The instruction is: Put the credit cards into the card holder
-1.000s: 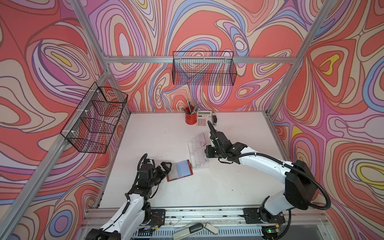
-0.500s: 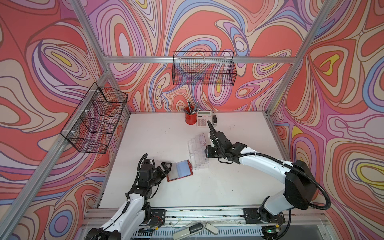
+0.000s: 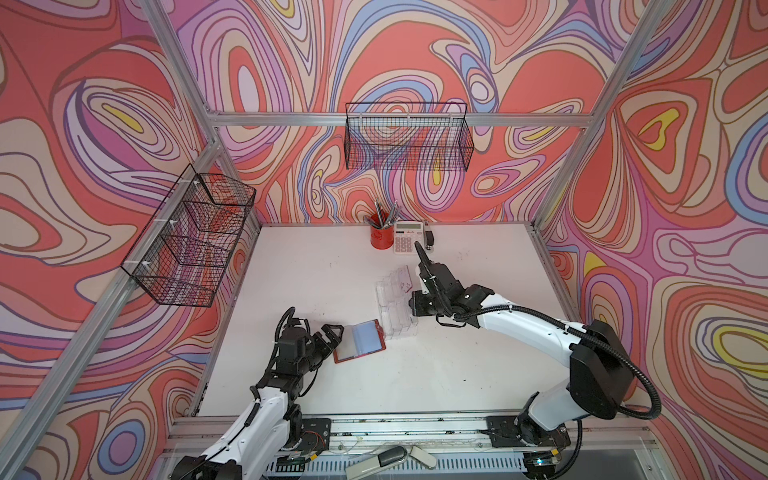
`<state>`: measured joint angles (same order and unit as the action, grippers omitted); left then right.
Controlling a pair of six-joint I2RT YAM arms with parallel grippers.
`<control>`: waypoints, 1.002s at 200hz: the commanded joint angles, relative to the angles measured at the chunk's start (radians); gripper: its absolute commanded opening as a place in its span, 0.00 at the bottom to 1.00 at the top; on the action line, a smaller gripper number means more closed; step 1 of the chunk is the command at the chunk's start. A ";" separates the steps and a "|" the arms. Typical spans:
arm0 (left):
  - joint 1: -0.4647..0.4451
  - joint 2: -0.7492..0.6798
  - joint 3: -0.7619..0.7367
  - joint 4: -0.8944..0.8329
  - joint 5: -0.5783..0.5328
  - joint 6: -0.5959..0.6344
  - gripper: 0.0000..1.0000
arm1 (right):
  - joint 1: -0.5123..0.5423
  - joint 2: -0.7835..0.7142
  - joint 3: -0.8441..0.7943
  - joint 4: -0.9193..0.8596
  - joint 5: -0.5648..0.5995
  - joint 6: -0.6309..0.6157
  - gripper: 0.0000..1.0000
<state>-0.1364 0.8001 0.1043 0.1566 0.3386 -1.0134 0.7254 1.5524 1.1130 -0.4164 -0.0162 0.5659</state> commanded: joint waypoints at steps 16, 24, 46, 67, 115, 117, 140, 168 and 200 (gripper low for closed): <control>0.003 0.004 0.021 -0.003 -0.012 0.014 0.96 | 0.003 -0.013 -0.004 0.006 -0.006 -0.006 0.17; 0.003 0.004 0.020 -0.003 -0.012 0.013 0.96 | 0.003 -0.006 -0.003 0.006 -0.003 -0.006 0.17; 0.003 0.004 0.021 -0.003 -0.012 0.015 0.96 | 0.003 0.003 -0.001 0.002 0.008 -0.007 0.16; 0.003 0.004 0.021 -0.003 -0.013 0.015 0.96 | 0.003 0.006 0.001 -0.004 0.020 -0.006 0.15; 0.003 0.002 0.020 -0.005 -0.011 0.013 0.96 | 0.003 0.010 0.001 -0.009 0.029 -0.006 0.14; 0.003 0.002 0.020 -0.004 -0.010 0.014 0.96 | 0.003 0.009 0.000 -0.010 0.029 -0.006 0.14; 0.003 0.002 0.021 -0.005 -0.011 0.013 0.96 | 0.003 0.006 0.000 -0.012 0.035 -0.006 0.13; 0.003 0.002 0.021 -0.005 -0.011 0.015 0.96 | 0.002 -0.004 -0.001 -0.021 0.048 -0.006 0.13; 0.003 -0.001 0.023 -0.011 -0.017 0.018 0.96 | 0.002 -0.023 -0.008 -0.011 0.045 -0.006 0.13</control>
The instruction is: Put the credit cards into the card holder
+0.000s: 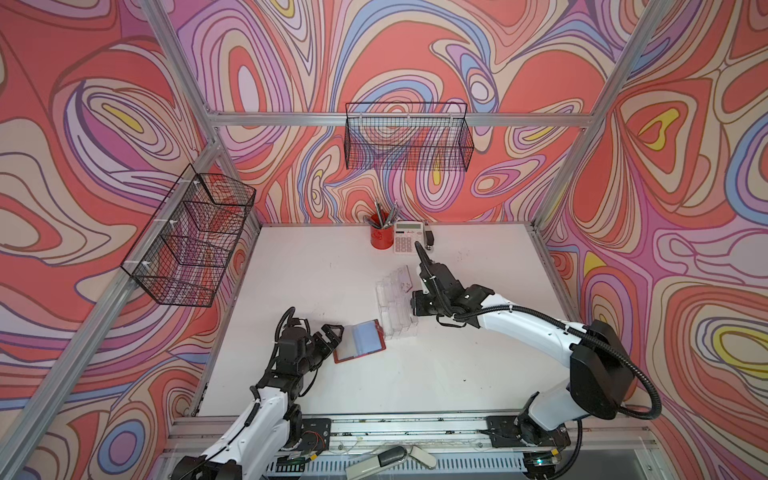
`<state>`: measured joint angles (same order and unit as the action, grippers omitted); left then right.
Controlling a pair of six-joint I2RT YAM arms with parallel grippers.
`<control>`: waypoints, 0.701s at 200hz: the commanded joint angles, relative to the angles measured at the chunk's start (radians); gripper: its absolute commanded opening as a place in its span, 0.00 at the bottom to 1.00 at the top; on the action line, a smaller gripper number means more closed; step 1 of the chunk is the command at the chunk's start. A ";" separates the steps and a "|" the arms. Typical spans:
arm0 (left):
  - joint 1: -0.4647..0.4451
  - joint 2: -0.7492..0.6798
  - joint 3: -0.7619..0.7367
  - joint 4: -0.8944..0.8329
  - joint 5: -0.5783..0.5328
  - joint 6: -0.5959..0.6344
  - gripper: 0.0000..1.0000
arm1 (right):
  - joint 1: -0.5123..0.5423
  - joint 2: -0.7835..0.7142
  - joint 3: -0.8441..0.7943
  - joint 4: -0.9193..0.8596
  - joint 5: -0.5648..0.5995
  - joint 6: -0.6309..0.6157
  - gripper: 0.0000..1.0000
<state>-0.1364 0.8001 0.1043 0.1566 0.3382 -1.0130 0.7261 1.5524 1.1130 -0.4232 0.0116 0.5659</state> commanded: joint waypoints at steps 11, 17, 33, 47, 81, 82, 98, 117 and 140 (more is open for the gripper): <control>0.003 -0.001 0.021 -0.008 -0.018 0.017 0.96 | 0.003 -0.041 -0.011 0.009 0.003 -0.009 0.17; 0.003 0.000 0.020 -0.006 -0.019 0.018 0.96 | 0.004 -0.050 -0.008 0.009 0.002 -0.011 0.21; 0.003 0.005 0.020 -0.005 -0.018 0.016 0.96 | 0.029 -0.064 0.012 -0.015 0.041 -0.014 0.29; 0.003 0.005 0.024 -0.005 -0.013 0.017 0.95 | 0.064 -0.060 0.026 -0.026 0.066 -0.014 0.33; 0.003 -0.001 0.020 -0.009 -0.021 0.019 0.96 | 0.110 0.006 0.069 -0.062 0.116 0.004 0.37; 0.003 -0.001 0.020 -0.009 -0.021 0.019 0.96 | 0.111 0.007 0.070 -0.063 0.117 0.004 0.37; 0.003 -0.002 0.021 -0.008 -0.016 0.017 0.96 | 0.129 0.037 0.090 -0.079 0.147 0.004 0.40; 0.003 -0.002 0.020 -0.008 -0.017 0.017 0.96 | 0.131 0.063 0.108 -0.104 0.172 0.011 0.39; 0.003 -0.002 0.021 -0.010 -0.019 0.020 0.96 | 0.131 0.075 0.110 -0.092 0.161 0.009 0.35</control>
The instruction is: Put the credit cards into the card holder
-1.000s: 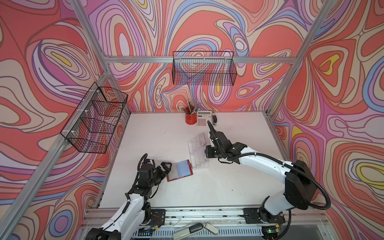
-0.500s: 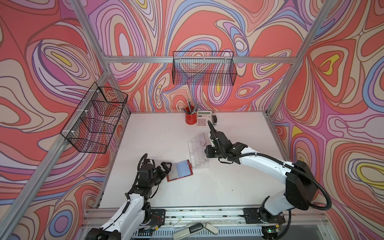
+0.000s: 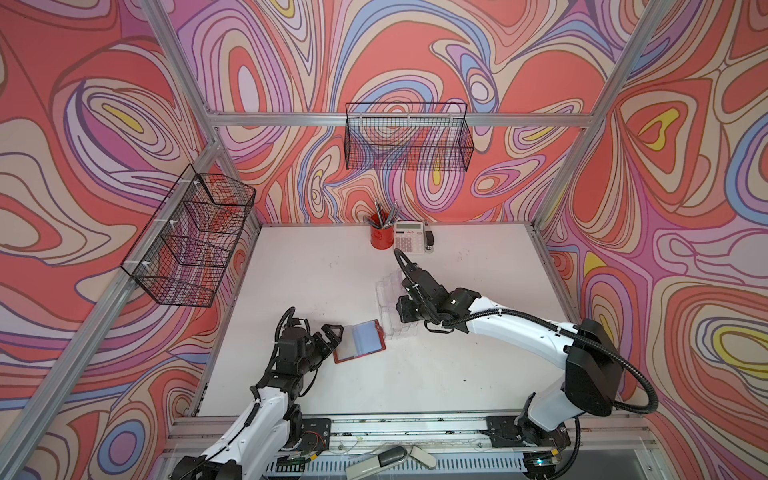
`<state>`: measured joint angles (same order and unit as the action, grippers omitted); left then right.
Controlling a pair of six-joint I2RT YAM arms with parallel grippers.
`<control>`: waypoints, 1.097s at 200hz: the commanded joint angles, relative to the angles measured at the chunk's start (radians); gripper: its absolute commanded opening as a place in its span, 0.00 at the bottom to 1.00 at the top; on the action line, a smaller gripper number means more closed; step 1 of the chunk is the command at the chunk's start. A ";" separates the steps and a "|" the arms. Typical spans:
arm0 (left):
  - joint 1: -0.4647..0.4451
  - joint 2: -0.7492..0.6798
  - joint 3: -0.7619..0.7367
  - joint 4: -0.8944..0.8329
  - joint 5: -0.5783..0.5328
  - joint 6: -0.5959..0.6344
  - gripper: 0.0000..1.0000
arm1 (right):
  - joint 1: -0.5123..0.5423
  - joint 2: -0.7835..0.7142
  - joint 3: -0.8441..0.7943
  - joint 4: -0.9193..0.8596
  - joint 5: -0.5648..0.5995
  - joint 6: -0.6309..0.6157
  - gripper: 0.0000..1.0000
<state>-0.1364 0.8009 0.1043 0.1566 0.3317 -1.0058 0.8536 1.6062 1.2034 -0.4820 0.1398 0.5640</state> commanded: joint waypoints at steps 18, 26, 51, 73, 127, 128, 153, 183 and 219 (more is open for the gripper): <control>0.003 -0.003 0.023 -0.011 -0.011 0.012 0.96 | 0.004 0.034 0.024 -0.031 0.025 0.007 0.29; 0.003 -0.003 0.023 -0.012 -0.014 0.013 0.96 | 0.004 0.040 0.027 -0.033 0.031 0.007 0.27; 0.003 -0.003 0.022 -0.013 -0.017 0.013 0.96 | 0.004 0.055 0.035 -0.049 0.051 0.012 0.23; 0.003 -0.003 0.025 -0.012 -0.011 0.011 0.96 | 0.004 0.055 0.036 -0.070 0.089 0.023 0.23; 0.003 -0.008 0.025 -0.013 -0.009 0.012 0.95 | 0.002 -0.018 0.025 -0.068 0.085 0.013 0.24; 0.003 -0.008 0.025 -0.014 -0.009 0.012 0.96 | 0.001 -0.020 0.026 -0.069 0.087 0.012 0.24; 0.003 -0.014 0.023 -0.019 -0.014 0.011 0.96 | 0.003 -0.070 0.023 -0.087 0.122 0.015 0.26; 0.003 -0.014 0.025 -0.018 -0.009 0.011 0.96 | -0.010 -0.089 0.000 -0.097 0.167 0.028 0.31; 0.003 -0.014 0.023 -0.015 -0.005 0.009 0.96 | -0.063 -0.054 -0.056 -0.032 0.049 0.027 0.35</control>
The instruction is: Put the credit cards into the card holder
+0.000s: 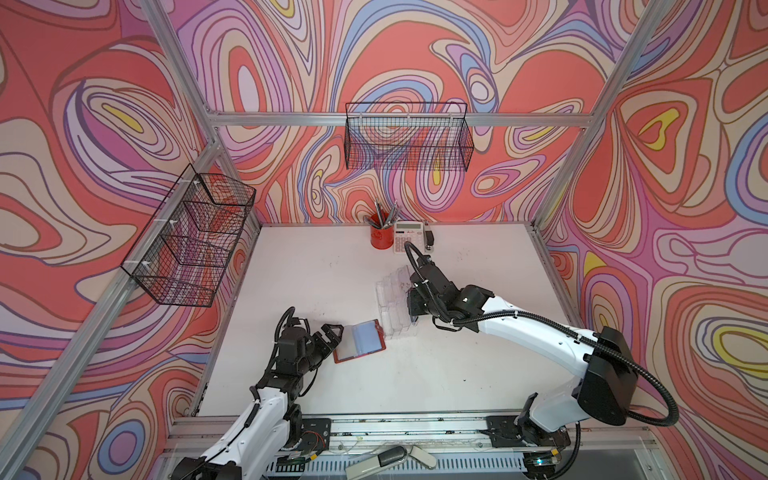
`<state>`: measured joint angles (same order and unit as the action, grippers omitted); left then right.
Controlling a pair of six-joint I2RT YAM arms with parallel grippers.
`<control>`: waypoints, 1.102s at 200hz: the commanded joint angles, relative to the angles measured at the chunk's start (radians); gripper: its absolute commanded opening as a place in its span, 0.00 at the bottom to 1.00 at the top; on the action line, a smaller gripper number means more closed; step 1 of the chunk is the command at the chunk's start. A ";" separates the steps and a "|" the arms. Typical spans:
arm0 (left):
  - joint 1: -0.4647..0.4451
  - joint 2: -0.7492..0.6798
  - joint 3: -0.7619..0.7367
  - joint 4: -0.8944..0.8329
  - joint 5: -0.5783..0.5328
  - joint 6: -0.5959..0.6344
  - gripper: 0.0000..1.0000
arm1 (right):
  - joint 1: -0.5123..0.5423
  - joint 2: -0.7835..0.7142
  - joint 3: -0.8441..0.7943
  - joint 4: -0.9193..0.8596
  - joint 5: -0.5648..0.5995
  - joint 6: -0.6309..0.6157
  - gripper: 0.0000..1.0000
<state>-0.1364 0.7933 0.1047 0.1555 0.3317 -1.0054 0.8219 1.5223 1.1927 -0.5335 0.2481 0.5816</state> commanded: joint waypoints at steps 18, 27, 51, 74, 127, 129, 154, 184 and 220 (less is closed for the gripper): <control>0.003 -0.008 0.023 -0.017 -0.008 0.009 0.96 | -0.037 0.057 -0.051 0.040 -0.095 0.006 0.35; 0.003 -0.008 0.023 -0.018 -0.012 0.010 0.96 | -0.037 0.068 -0.048 0.046 -0.109 0.006 0.34; 0.003 -0.005 0.023 -0.012 -0.007 0.008 0.96 | -0.037 0.090 -0.043 0.063 -0.139 0.000 0.30; 0.003 -0.003 0.023 -0.014 -0.010 0.011 0.96 | -0.037 0.103 -0.033 0.070 -0.152 -0.004 0.23; 0.003 0.002 0.023 -0.011 -0.010 0.010 0.96 | -0.047 0.102 -0.025 0.072 -0.180 -0.003 0.14; 0.003 0.002 0.023 -0.012 -0.010 0.010 0.96 | -0.049 0.101 -0.025 0.073 -0.183 -0.002 0.14; 0.003 0.003 0.023 -0.011 -0.008 0.009 0.96 | -0.069 0.085 -0.050 0.101 -0.233 0.010 0.14; 0.003 0.001 0.022 -0.011 -0.006 0.008 0.96 | -0.076 0.091 -0.064 0.119 -0.261 0.018 0.17; 0.003 0.001 0.023 -0.011 -0.009 0.008 0.96 | -0.083 0.126 -0.065 0.146 -0.312 0.017 0.25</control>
<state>-0.1364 0.7944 0.1047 0.1551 0.3317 -1.0058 0.7452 1.6169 1.1385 -0.4221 -0.0113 0.5930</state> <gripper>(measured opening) 0.958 0.232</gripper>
